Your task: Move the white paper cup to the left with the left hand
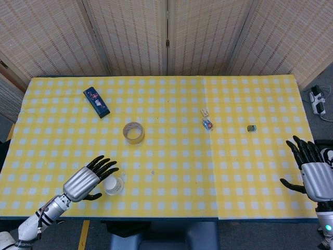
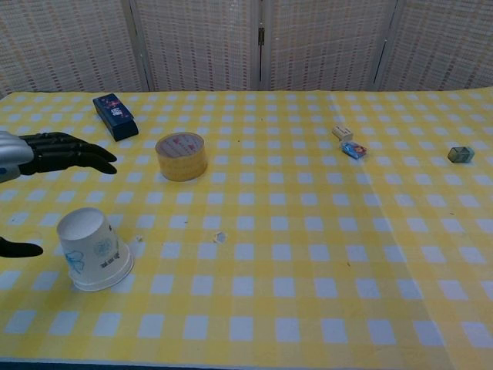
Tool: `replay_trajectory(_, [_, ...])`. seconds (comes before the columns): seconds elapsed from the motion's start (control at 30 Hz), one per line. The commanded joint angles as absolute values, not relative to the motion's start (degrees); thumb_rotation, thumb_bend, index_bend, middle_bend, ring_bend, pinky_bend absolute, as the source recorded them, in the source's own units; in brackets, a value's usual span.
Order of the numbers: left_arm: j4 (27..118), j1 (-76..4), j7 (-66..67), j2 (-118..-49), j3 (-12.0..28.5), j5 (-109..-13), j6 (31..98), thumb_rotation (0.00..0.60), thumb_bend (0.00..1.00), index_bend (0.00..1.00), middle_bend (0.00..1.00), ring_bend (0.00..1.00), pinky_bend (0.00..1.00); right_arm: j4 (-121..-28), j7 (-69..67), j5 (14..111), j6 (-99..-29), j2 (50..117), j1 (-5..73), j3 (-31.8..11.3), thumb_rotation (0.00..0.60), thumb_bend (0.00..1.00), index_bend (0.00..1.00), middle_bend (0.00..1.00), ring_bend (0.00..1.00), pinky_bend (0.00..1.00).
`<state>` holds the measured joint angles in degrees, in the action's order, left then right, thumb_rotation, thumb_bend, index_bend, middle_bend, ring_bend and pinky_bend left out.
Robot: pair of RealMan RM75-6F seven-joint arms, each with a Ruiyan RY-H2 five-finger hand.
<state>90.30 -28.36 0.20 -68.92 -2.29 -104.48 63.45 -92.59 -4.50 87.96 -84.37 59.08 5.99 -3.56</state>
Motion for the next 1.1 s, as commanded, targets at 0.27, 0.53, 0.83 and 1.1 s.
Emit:
replay_trajectory(0.27, [90.8,-30.5,1.3,-69.4,-3.4,-101.8,59.9,0.600,0.38,0.20,0.14,0.10,0.05,-92.1,-5.2,87.5,-84.1,59.0,6.0,-3.7,0.600,0.10,0.00,0.00,0.03,0.00])
replay_trajectory(0.53, [93.0,-31.3,2.0,-67.6,-4.4,-100.6,58.4,0.600,0.42,0.21,0.14,0.10,0.04,-91.6,-5.6,87.3,-83.6,59.3,6.2,-3.7,0.600,0.10,0.00,0.00,0.03,0.00])
replay_trajectory(0.83, [93.8,-32.1,2.5,-67.3,-4.6,-99.6,57.9,0.600,0.45,0.23,0.14,0.10,0.04,-91.0,-6.4,87.3,-83.7,59.6,6.1,-3.6,0.600,0.10,0.00,0.00,0.03,0.00])
replay_trajectory(1.1, [93.4,-32.4,2.8,-67.7,-4.7,-99.1,58.2,0.600,0.45,0.24,0.14,0.10,0.04,-90.8,-6.6,87.3,-83.6,59.7,6.0,-3.6,0.600,0.10,0.00,0.00,0.03,0.00])
